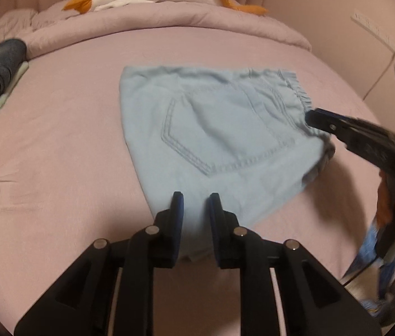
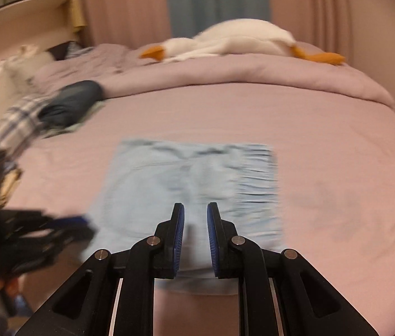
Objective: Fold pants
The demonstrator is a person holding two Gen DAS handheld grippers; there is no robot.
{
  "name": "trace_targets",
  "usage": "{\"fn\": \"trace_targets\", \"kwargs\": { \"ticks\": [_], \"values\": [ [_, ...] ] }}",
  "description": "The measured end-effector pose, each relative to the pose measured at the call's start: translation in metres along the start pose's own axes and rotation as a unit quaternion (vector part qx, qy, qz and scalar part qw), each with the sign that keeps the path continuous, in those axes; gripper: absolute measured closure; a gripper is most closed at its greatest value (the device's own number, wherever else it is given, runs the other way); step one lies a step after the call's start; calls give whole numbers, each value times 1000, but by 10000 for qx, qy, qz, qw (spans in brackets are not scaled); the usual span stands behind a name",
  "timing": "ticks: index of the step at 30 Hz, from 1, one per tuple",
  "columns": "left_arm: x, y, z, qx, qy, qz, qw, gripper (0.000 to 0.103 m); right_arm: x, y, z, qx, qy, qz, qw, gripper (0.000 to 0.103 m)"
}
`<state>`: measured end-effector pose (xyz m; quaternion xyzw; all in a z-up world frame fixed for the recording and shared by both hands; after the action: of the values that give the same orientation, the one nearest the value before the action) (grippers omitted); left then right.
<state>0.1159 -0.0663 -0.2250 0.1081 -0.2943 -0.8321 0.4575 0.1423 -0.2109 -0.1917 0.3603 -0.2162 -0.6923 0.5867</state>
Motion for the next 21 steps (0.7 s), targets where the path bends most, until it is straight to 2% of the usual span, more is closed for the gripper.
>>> {"fn": "trace_targets", "kwargs": {
  "ticks": [3, 6, 9, 11, 14, 16, 17, 19, 21],
  "values": [
    [4, -4, -3, -83, 161, -119, 9998, 85, 2, -24, -11, -346, -72, -87, 9993, 87],
    [2, -8, -1, -122, 175, -59, 9998, 85, -1, -24, -8, -287, -82, -26, 9995, 87],
    [1, -13, 3, -135, 221, -29, 9997, 85, 2, -22, -2, -311, 37, -253, 9992, 87],
    [1, -15, 4, -130, 252, -14, 9996, 85, -5, -20, 10, -129, 131, -277, 9994, 87],
    [1, -15, 3, -124, 304, 17, 9995, 85, -5, -23, 14, -72, -51, -103, 9999, 87],
    [2, -15, 2, -127, 329, 22, 9994, 85, 6, -37, -1, -425, -266, -162, 9986, 87],
    [2, -15, 1, -121, 347, 25, 9993, 85, 12, -44, -8, -513, -153, -297, 9981, 86],
    [2, -15, 2, -113, 361, 46, 9993, 85, 20, -44, -7, -417, 114, -591, 9973, 84],
    [0, -15, 4, -102, 347, 141, 9992, 85, 21, -42, -1, -395, 178, -629, 9971, 82]
  ]
}}
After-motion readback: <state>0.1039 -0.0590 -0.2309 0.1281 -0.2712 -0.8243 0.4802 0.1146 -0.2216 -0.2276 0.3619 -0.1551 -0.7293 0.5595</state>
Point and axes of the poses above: each gripper's, at about its wrist camera, not at the fingertips, and z roughly against the way its jaws point, x to its right, y to its top, the point moved 7 cm from there along -z, roughly the way its jaws point, and after that the axes turned 5 degrees about -z, right-handed, at the moved point
